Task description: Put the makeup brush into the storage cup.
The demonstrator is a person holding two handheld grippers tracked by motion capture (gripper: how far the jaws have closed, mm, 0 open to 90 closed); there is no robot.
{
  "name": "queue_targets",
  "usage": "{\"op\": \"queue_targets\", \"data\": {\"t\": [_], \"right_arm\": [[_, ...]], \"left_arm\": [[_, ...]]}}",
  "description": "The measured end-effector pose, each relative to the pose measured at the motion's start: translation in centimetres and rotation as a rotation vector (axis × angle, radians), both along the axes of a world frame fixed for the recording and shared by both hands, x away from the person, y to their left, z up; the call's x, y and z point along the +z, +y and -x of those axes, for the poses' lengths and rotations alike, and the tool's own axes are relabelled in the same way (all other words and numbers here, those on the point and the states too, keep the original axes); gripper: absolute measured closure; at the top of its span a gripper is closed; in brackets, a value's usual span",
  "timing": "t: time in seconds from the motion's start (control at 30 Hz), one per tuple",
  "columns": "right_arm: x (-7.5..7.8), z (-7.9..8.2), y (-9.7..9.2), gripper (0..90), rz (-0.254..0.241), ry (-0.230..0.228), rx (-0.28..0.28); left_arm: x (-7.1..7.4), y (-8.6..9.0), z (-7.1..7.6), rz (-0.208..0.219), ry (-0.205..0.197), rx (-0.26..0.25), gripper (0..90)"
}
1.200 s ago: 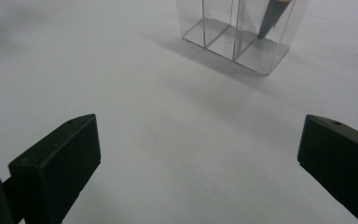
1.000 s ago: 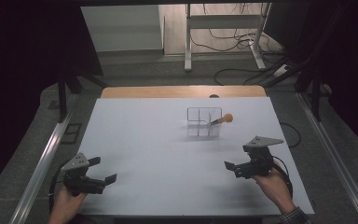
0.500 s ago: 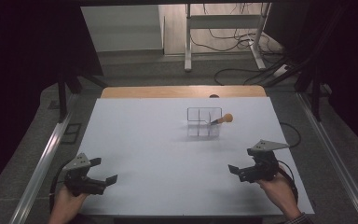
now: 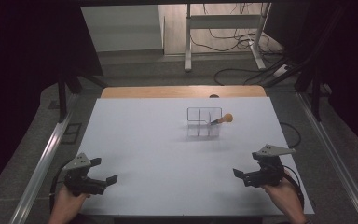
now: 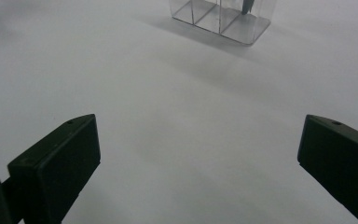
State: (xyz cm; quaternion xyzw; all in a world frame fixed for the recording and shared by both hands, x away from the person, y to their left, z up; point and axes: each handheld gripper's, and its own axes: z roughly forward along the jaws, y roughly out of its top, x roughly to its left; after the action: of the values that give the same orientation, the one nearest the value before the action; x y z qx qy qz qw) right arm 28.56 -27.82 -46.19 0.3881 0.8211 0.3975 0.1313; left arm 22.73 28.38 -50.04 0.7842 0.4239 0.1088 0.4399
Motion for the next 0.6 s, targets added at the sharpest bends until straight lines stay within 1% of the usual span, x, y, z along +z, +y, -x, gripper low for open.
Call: {"op": "queue_targets", "data": {"t": [0.07, 0.33, 0.47, 0.6], "right_arm": [[0.0, 0.2, -0.2, 0.0, 0.0, 0.0, -0.002], [-0.1, 0.8, -0.7, 0.0, 0.009, -0.002, -0.008], [-0.2, 1.2, -1.0, 0.0, 0.012, -0.006, -0.012], [-0.2, 1.5, -1.3, 0.0, 0.013, -0.004, -0.018]], "left_arm": [[0.1, -0.1, 0.0, 0.005, 0.005, 0.001, 0.0], [0.1, -0.2, 0.0, -0.008, 0.015, 0.012, 0.0], [0.2, -0.2, 0.0, -0.019, 0.006, 0.013, 0.0], [0.2, -0.3, 0.0, -0.035, 0.01, 0.017, 0.0]]}}
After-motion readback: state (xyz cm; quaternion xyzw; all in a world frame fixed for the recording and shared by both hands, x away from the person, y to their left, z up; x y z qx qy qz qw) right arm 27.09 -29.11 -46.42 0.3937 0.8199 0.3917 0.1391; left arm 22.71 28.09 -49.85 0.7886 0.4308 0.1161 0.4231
